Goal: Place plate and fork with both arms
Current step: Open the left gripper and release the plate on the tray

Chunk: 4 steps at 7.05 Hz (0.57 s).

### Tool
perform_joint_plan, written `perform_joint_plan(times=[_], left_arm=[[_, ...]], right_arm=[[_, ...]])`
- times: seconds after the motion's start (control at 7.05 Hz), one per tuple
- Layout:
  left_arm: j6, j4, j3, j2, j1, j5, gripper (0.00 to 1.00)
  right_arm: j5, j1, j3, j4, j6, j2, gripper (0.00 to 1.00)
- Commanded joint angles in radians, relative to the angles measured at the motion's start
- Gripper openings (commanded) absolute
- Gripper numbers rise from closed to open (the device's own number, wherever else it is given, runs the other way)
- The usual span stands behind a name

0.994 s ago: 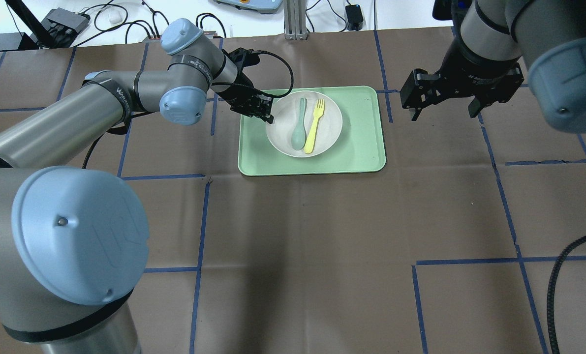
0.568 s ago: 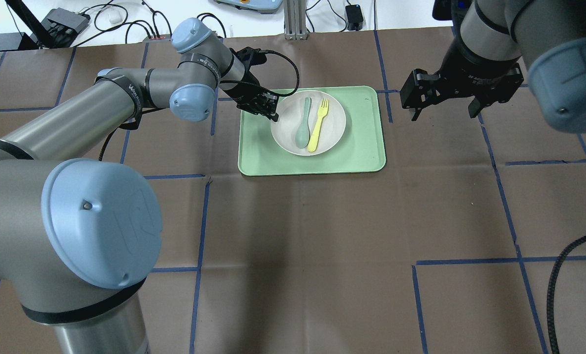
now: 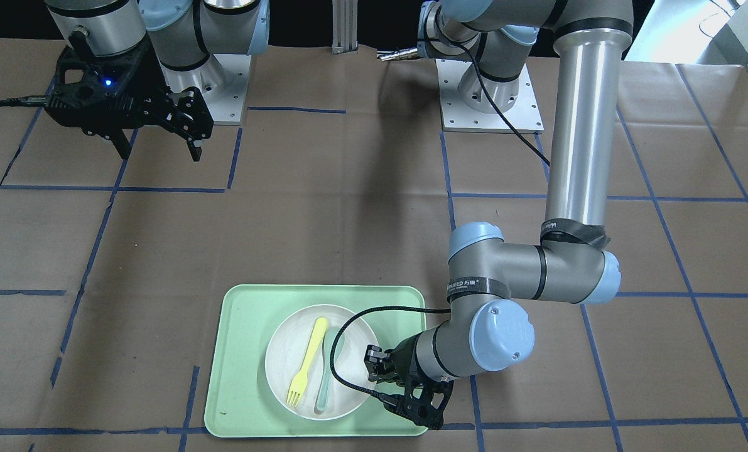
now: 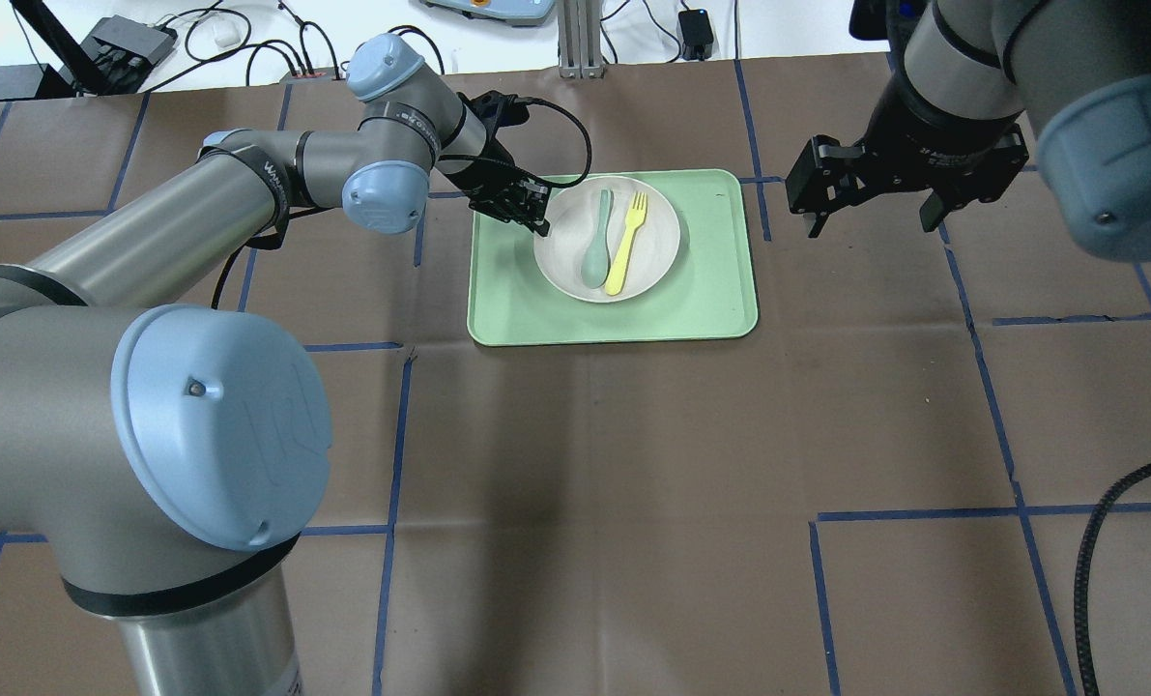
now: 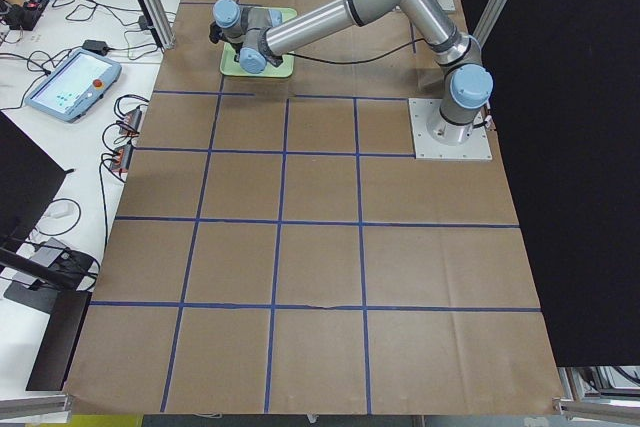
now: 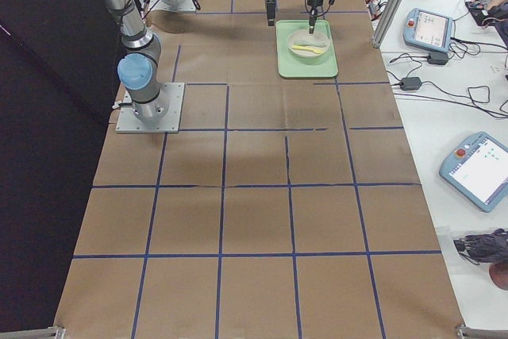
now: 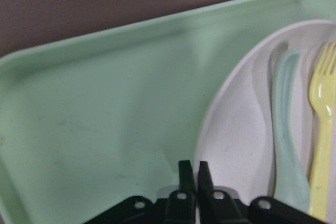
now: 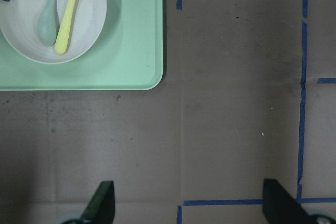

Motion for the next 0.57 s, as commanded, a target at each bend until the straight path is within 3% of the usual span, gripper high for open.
perform_joint_plan(times=[0.0, 0.14, 0.43], left_arm=[[0.0, -0.003, 0.001, 0.003, 0.001, 0.003, 0.16], [0.0, -0.003, 0.001, 0.002, 0.001, 0.004, 0.25], [-0.003, -0.001, -0.01, 0.006, 0.001, 0.001, 0.96]], right_arm=[[0.0, 0.0, 0.001, 0.0, 0.0, 0.0, 1.0], [0.0, 0.0, 0.001, 0.0, 0.0, 0.0, 1.0], [0.0, 0.0, 0.001, 0.002, 0.0, 0.0, 1.0]])
